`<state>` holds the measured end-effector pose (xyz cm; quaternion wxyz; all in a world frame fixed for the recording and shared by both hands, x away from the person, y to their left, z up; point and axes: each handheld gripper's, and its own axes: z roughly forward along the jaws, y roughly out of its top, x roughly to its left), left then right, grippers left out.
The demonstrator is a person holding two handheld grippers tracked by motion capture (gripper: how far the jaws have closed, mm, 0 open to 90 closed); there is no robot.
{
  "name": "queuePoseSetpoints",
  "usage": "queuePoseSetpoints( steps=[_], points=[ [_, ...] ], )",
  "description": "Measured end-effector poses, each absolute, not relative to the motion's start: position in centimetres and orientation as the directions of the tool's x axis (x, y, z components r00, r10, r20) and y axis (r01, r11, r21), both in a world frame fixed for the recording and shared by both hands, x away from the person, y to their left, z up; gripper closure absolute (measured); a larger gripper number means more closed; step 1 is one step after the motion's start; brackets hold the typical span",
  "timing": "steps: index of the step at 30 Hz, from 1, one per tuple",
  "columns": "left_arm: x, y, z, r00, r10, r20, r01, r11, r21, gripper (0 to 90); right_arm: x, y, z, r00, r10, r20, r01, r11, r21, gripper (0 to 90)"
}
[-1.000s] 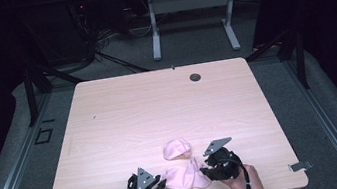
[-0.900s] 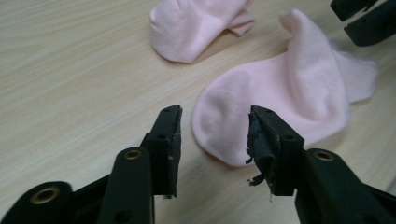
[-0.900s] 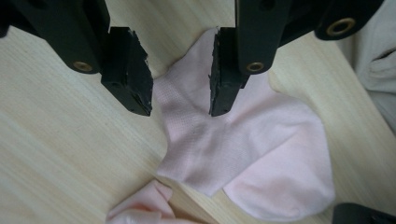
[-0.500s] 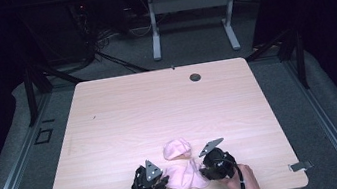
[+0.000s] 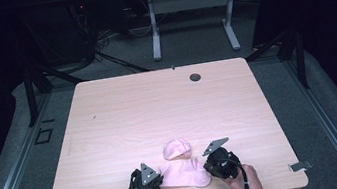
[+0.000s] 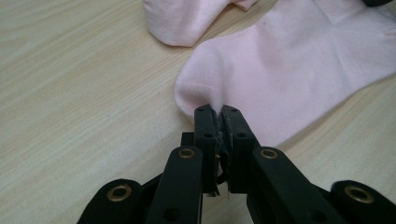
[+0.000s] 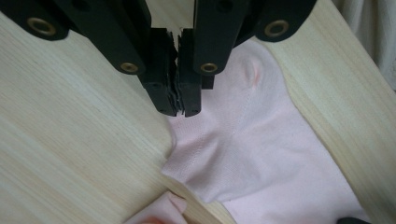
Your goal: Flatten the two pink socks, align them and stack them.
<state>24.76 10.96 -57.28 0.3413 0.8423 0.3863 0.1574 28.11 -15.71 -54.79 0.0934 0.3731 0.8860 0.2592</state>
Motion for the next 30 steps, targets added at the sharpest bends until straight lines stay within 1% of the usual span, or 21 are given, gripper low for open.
queuePoseSetpoints(
  steps=[8, 9, 13, 14, 15, 16, 17, 18, 20, 21, 23, 24, 27, 28, 30],
  points=[
    [23.5, 11.0, -57.2, 0.647, 0.762, -0.017, 0.555, -0.455, 0.696, 85.6, 27.4, -15.8, -55.5, -0.703, 0.711, 0.029, 0.633, 0.606, 0.482, 86.3],
    [23.3, 11.2, -57.2, 0.650, 0.759, -0.019, 0.556, -0.458, 0.694, 85.6, 27.2, -16.0, -55.5, -0.703, 0.711, 0.020, 0.632, 0.612, 0.476, 89.6],
    [23.2, 11.7, -57.2, 0.646, 0.763, -0.037, 0.566, -0.446, 0.693, 85.6, 27.2, -16.4, -55.4, -0.698, 0.716, 0.017, 0.637, 0.610, 0.471, 89.2],
    [23.1, 11.7, -57.2, 0.643, 0.765, -0.042, 0.570, -0.442, 0.693, 84.6, 27.2, -16.4, -55.4, -0.699, 0.715, 0.019, 0.636, 0.609, 0.474, 87.3],
    [23.2, 11.8, -57.1, 0.642, 0.765, -0.044, 0.573, -0.441, 0.691, 80.1, 27.2, -16.5, -55.4, -0.701, 0.713, 0.023, 0.635, 0.609, 0.476, 86.3],
    [23.2, 11.8, -57.1, 0.642, 0.765, -0.044, 0.573, -0.441, 0.691, 70.3, 27.2, -16.5, -55.4, -0.701, 0.713, 0.023, 0.635, 0.609, 0.476, 86.3],
    [23.2, 11.8, -57.0, 0.638, 0.769, -0.049, 0.573, -0.430, 0.697, 61.8, 27.3, -16.5, -55.4, -0.699, 0.714, 0.033, 0.632, 0.597, 0.494, 81.7],
    [23.3, 12.0, -56.8, 0.634, 0.772, -0.052, 0.569, -0.420, 0.707, 54.1, 27.4, -16.6, -55.2, -0.698, 0.715, 0.036, 0.633, 0.592, 0.499, 80.3],
    [23.5, 12.3, -56.1, 0.632, 0.772, -0.071, 0.567, -0.398, 0.721, 37.6, 27.7, -16.7, -54.9, -0.709, 0.703, 0.054, 0.620, 0.585, 0.523, 73.8],
    [23.8, 12.5, -55.5, 0.635, 0.769, -0.071, 0.559, -0.395, 0.729, 34.7, 28.0, -16.9, -54.9, -0.714, 0.697, 0.070, 0.614, 0.574, 0.542, 72.2],
    [24.5, 12.9, -54.4, 0.632, 0.773, -0.059, 0.546, -0.391, 0.741, 30.8, 28.7, -17.1, -54.7, -0.704, 0.705, 0.086, 0.623, 0.556, 0.549, 67.3],
    [24.9, 13.0, -54.0, 0.634, 0.772, -0.045, 0.540, -0.401, 0.740, 30.9, 29.1, -17.2, -54.5, -0.693, 0.715, 0.089, 0.627, 0.538, 0.564, 66.3],
    [27.2, 13.0, -53.1, 0.640, 0.768, -0.035, 0.543, -0.419, 0.727, 31.3, 30.3, -17.2, -54.0, -0.695, 0.712, 0.099, 0.623, 0.528, 0.578, 63.6],
    [27.2, 13.0, -53.1, 0.640, 0.768, -0.035, 0.543, -0.419, 0.727, 31.8, 30.6, -17.0, -53.9, -0.693, 0.713, 0.109, 0.627, 0.521, 0.580, 63.1],
    [29.4, 12.3, -52.8, 0.652, 0.757, -0.036, 0.550, -0.440, 0.709, 33.2, 31.1, -16.6, -53.9, -0.697, 0.710, 0.102, 0.622, 0.527, 0.579, 62.7]
  ],
)
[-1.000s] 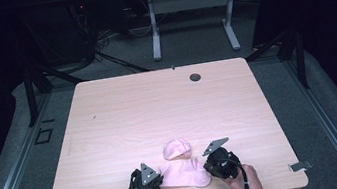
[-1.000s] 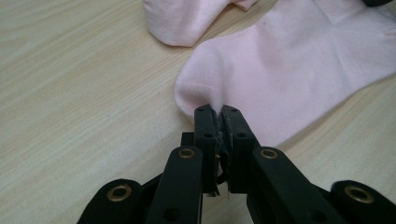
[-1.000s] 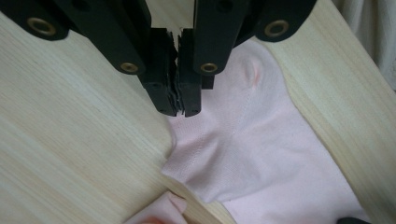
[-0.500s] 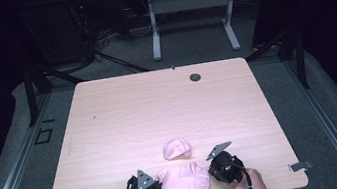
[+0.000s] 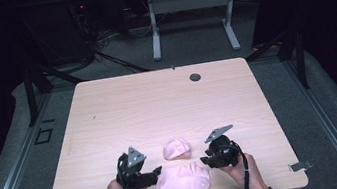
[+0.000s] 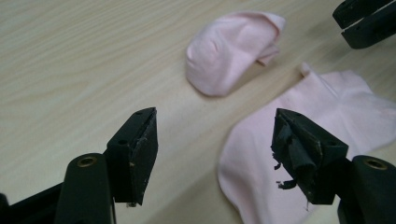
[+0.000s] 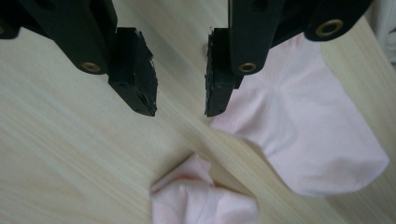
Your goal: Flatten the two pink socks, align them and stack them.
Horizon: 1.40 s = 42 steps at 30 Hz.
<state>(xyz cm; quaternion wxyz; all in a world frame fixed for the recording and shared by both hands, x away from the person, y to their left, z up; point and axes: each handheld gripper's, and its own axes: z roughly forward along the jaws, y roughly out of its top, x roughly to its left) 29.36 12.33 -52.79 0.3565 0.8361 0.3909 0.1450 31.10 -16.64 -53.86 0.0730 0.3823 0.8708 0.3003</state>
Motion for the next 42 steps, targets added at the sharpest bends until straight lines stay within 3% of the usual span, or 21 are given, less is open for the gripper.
queuePoseSetpoints(
  steps=[6, 12, 23, 32, 42],
  points=[
    [33.3, 8.9, -53.3, 0.699, 0.715, -0.032, 0.559, -0.518, 0.648, 45.4, 33.4, -14.1, -54.7, -0.707, 0.699, 0.109, 0.628, 0.550, 0.551, 60.5],
    [35.1, 7.6, -54.3, 0.701, 0.711, -0.047, 0.581, -0.532, 0.615, 51.7, 34.5, -13.2, -55.6, -0.704, 0.698, 0.131, 0.639, 0.542, 0.546, 59.4],
    [36.2, 7.0, -55.5, 0.721, 0.688, -0.079, 0.589, -0.549, 0.593, 82.3, 35.8, -12.6, -56.2, -0.695, 0.702, 0.155, 0.658, 0.534, 0.531, 66.4],
    [36.1, 7.3, -55.6, 0.723, 0.685, -0.093, 0.581, -0.529, 0.619, 85.9, 36.0, -12.4, -56.2, -0.697, 0.701, 0.151, 0.652, 0.530, 0.542, 86.4],
    [35.6, 8.9, -54.2, 0.699, 0.707, -0.113, 0.561, -0.442, 0.700, 85.9, 35.3, -13.9, -54.6, -0.681, 0.731, 0.047, 0.619, 0.541, 0.569, 88.2]
  ],
)
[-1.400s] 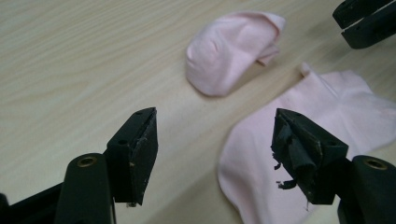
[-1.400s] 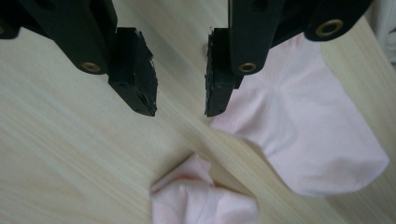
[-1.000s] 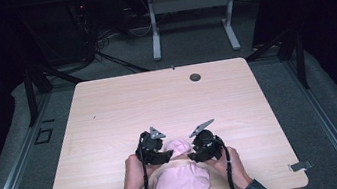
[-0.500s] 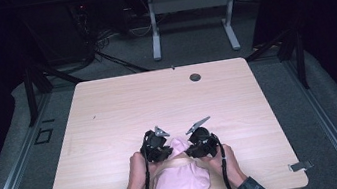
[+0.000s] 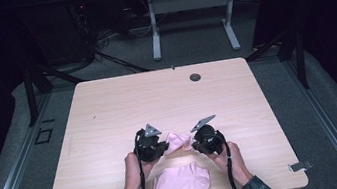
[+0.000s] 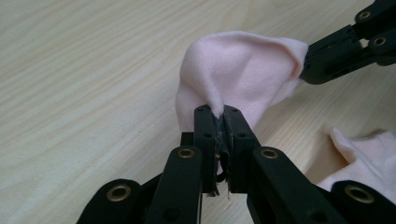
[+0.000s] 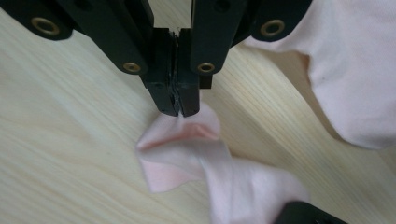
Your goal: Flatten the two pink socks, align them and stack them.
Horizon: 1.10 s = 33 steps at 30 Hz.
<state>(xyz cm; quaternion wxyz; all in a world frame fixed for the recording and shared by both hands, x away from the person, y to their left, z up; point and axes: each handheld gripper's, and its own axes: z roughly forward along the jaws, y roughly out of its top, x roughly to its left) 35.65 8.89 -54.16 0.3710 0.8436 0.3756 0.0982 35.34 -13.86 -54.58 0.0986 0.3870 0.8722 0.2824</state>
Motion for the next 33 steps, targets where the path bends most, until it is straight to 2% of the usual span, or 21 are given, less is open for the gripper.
queuePoseSetpoints(
  steps=[6, 9, 13, 19, 21, 23, 25, 28, 31, 33],
  points=[
    [35.6, 9.5, -53.9, 0.682, 0.720, -0.128, 0.572, -0.416, 0.707, 85.8, 34.6, -14.9, -53.3, -0.669, 0.743, -0.018, 0.608, 0.561, 0.562, 88.2],
    [35.2, 9.7, -54.0, 0.685, 0.725, -0.074, 0.552, -0.449, 0.703, 85.7, 34.0, -15.7, -52.8, -0.665, 0.746, -0.036, 0.609, 0.569, 0.553, 88.2],
    [34.8, 9.9, -54.6, 0.697, 0.716, -0.037, 0.533, -0.483, 0.695, 85.2, 33.7, -16.1, -53.2, -0.677, 0.735, -0.051, 0.606, 0.594, 0.529, 88.3],
    [34.6, 10.2, -55.5, 0.700, 0.712, -0.045, 0.541, -0.488, 0.685, 84.9, 33.5, -16.0, -54.0, -0.676, 0.733, -0.073, 0.606, 0.610, 0.511, 88.3],
    [34.4, 10.4, -55.2, 0.695, 0.717, -0.046, 0.524, -0.461, 0.716, 85.0, 33.6, -16.0, -53.7, -0.667, 0.740, -0.086, 0.595, 0.598, 0.537, 88.3],
    [34.0, 10.8, -54.3, 0.703, 0.711, -0.012, 0.450, -0.431, 0.782, 84.9, 33.4, -16.0, -52.4, -0.652, 0.748, -0.124, 0.564, 0.588, 0.580, 88.3],
    [33.9, 10.8, -54.1, 0.697, 0.717, -0.001, 0.438, -0.424, 0.793, 84.4, 33.2, -15.9, -51.6, -0.642, 0.751, -0.156, 0.536, 0.585, 0.609, 88.3],
    [33.8, 11.0, -54.3, 0.730, 0.683, 0.002, 0.431, -0.463, 0.774, 78.2, 32.6, -15.9, -50.8, -0.658, 0.731, -0.181, 0.503, 0.605, 0.616, 88.3],
    [33.5, 11.3, -55.3, 0.736, 0.677, -0.013, 0.481, -0.509, 0.713, 61.7, 31.7, -15.8, -51.3, -0.701, 0.693, -0.170, 0.490, 0.641, 0.591, 88.1],
    [33.2, 11.9, -55.9, 0.732, 0.681, -0.023, 0.508, -0.523, 0.684, 55.0, 30.9, -15.7, -52.2, -0.729, 0.665, -0.164, 0.482, 0.668, 0.566, 88.0]
  ],
)
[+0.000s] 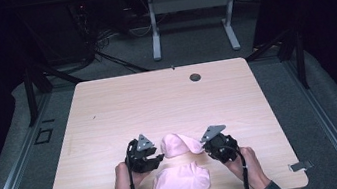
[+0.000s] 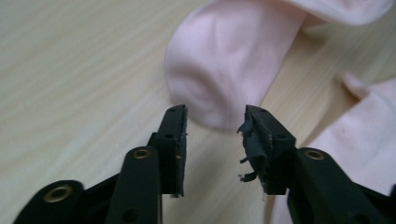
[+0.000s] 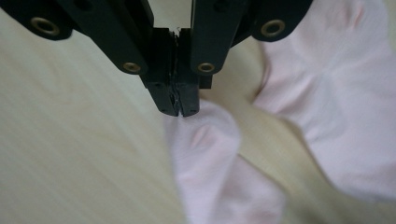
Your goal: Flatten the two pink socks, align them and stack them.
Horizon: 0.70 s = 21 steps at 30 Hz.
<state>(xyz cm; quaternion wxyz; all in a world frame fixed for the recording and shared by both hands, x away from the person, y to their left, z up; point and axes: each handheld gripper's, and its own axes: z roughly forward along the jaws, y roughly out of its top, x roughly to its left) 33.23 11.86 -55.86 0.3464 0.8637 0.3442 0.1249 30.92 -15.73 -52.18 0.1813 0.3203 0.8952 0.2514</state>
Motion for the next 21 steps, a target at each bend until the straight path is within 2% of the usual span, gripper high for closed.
queuePoseSetpoints(
  steps=[5, 8, 10, 12, 15, 18, 21],
  points=[
    [33.5, 13.1, -55.3, 0.704, 0.709, -0.044, 0.536, -0.490, 0.687, 47.6, 30.2, -16.0, -54.0, -0.761, 0.634, -0.141, 0.492, 0.705, 0.511, 85.9],
    [34.5, 13.2, -54.7, 0.700, 0.708, -0.089, 0.560, -0.467, 0.684, 44.3, 30.5, -17.0, -54.3, -0.756, 0.648, -0.090, 0.530, 0.687, 0.497, 71.2],
    [35.4, 12.8, -54.5, 0.697, 0.712, -0.089, 0.566, -0.470, 0.677, 44.2, 30.8, -17.9, -53.9, -0.745, 0.666, -0.040, 0.555, 0.652, 0.517, 60.3],
    [36.2, 12.2, -54.4, 0.702, 0.704, -0.108, 0.577, -0.473, 0.666, 43.9, 31.0, -18.4, -53.2, -0.713, 0.701, -0.010, 0.578, 0.596, 0.558, 56.1],
    [37.8, 10.7, -54.3, 0.720, 0.686, -0.108, 0.580, -0.508, 0.637, 43.6, 31.0, -17.8, -52.1, -0.694, 0.720, 0.002, 0.581, 0.557, 0.594, 54.5],
    [39.1, 9.1, -54.5, 0.735, 0.672, -0.093, 0.576, -0.546, 0.609, 44.4, 31.4, -16.2, -52.1, -0.680, 0.732, -0.038, 0.587, 0.575, 0.569, 52.1],
    [39.9, 8.1, -54.8, 0.750, 0.654, -0.096, 0.576, -0.575, 0.580, 45.9, 32.0, -15.1, -53.4, -0.673, 0.737, -0.061, 0.607, 0.598, 0.524, 56.9]
  ],
)
